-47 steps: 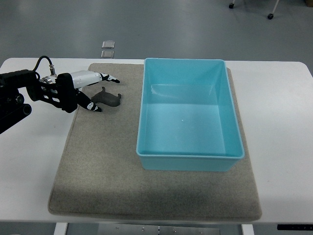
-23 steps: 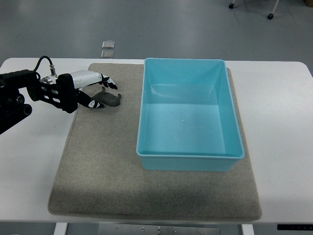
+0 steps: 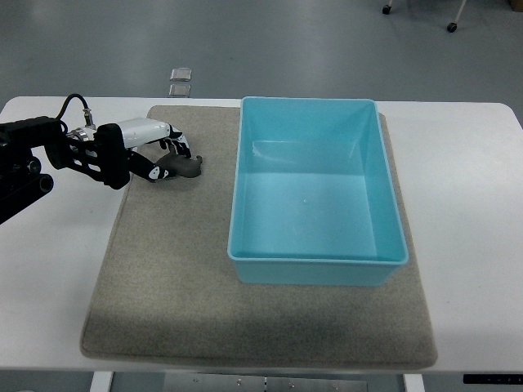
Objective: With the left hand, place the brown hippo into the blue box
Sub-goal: 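Close the left hand's fingers around the brown hippo, then lift the hippo with the left hand and carry it over the box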
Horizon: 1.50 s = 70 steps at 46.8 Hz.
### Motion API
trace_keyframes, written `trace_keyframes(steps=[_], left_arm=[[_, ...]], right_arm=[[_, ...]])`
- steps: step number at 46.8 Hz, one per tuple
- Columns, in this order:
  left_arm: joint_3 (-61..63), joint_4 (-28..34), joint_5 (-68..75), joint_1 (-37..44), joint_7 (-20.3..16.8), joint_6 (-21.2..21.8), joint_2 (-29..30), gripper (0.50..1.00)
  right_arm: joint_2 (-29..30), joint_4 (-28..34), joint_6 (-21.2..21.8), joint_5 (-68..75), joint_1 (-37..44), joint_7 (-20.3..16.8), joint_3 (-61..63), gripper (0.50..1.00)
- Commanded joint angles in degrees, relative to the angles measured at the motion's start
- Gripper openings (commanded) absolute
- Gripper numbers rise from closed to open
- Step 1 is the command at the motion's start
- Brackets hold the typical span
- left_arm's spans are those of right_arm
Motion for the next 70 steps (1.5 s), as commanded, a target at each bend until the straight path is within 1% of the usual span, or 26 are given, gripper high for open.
trace_keyframes(steps=[1, 23, 31, 38, 50, 54, 64, 70], left_arm=[[0.00, 0.06, 0.00, 0.08, 0.00, 0.00, 0.01, 0.500], [-0.26, 0.06, -0.62, -0.62, 0.00, -0.62, 0.27, 0.500], [-1.23, -0.12, -1.06, -2.64, 0.00, -0.44, 0.71, 0.500], [-3.77, -0.29, -1.15, -6.25, 0.00, -0.62, 1.86, 0.500], [-5.97, -0.82, -1.32, -12.05, 0.00, -0.79, 0.89, 0.500], [-5.89, -1.96, -1.32, -13.19, 0.00, -0.88, -1.56, 0.500], [-5.10, -7.58, -1.06, -13.19, 0.00, -2.20, -8.51, 0.500], [-3.43, -8.29, -0.62, -13.10, 0.00, -3.95, -12.99, 0.500]], right_arm=[[0.00, 0.00, 0.00, 0.00, 0.00, -0.03, 0.01, 0.936], [0.00, 0.00, 0.00, 0.00, 0.00, -0.03, 0.01, 0.936], [0.00, 0.00, 0.00, 0.00, 0.00, -0.03, 0.01, 0.936], [0.00, 0.00, 0.00, 0.00, 0.00, -0.03, 0.01, 0.936], [0.00, 0.00, 0.00, 0.00, 0.00, -0.03, 0.01, 0.936], [0.00, 0.00, 0.00, 0.00, 0.00, -0.03, 0.01, 0.936], [0.00, 0.00, 0.00, 0.00, 0.00, -0.03, 0.01, 0.936], [0.00, 0.00, 0.00, 0.00, 0.00, -0.03, 0.01, 0.936]])
